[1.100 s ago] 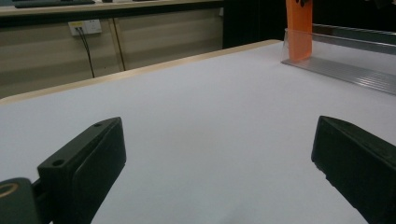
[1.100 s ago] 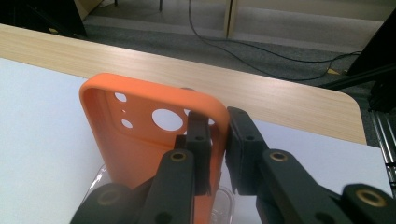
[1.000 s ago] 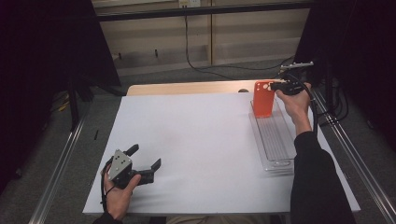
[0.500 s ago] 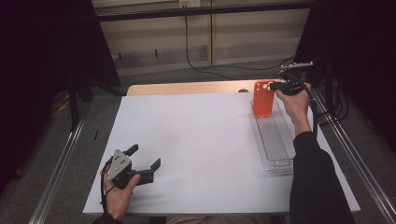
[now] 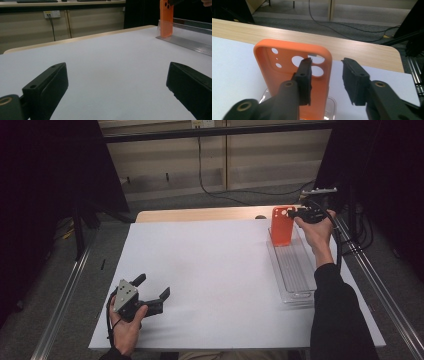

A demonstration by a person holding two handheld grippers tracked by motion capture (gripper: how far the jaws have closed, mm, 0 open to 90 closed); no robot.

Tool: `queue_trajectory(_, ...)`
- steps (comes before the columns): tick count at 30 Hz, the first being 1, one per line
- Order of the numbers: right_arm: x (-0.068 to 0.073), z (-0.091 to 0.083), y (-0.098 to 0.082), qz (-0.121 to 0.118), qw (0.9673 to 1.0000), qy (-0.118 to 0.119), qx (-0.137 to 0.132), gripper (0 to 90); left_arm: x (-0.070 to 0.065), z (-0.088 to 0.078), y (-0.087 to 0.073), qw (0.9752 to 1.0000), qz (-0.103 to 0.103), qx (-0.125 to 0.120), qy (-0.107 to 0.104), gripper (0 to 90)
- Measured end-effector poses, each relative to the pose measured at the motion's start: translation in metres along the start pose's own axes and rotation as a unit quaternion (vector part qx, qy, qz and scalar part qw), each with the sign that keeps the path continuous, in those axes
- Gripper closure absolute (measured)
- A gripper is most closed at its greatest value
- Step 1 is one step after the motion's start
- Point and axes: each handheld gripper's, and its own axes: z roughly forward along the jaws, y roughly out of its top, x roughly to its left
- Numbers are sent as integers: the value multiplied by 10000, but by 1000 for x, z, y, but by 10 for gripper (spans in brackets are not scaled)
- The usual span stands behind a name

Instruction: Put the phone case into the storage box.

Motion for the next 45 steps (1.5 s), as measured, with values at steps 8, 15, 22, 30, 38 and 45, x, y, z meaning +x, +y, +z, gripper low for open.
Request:
queue_trajectory(8,-1,-7,-3,145,9998,-85,-95,438,-1,0,2,10000,-6,-53,-56,36)
queue_trajectory(15,-4,-10,-9,207,9996,-28,-177,283,1,2,2,9999,-96,-88,-44,36)
queue_trajectory(22,-6,-16,-15,251,9987,154,-425,167,0,3,2,10000,-67,-71,-15,36)
queue_trajectory(30,-1,-20,-18,229,9978,68,-616,138,-1,3,2,9999,-52,-97,-17,36)
queue_trajectory(38,6,-28,-20,107,9966,107,-806,99,-1,-3,2,9999,-37,-167,-15,35)
queue_trajectory(45,8,-33,-24,-16,9961,106,-879,53,0,-4,2,9997,-118,-225,-2,36)
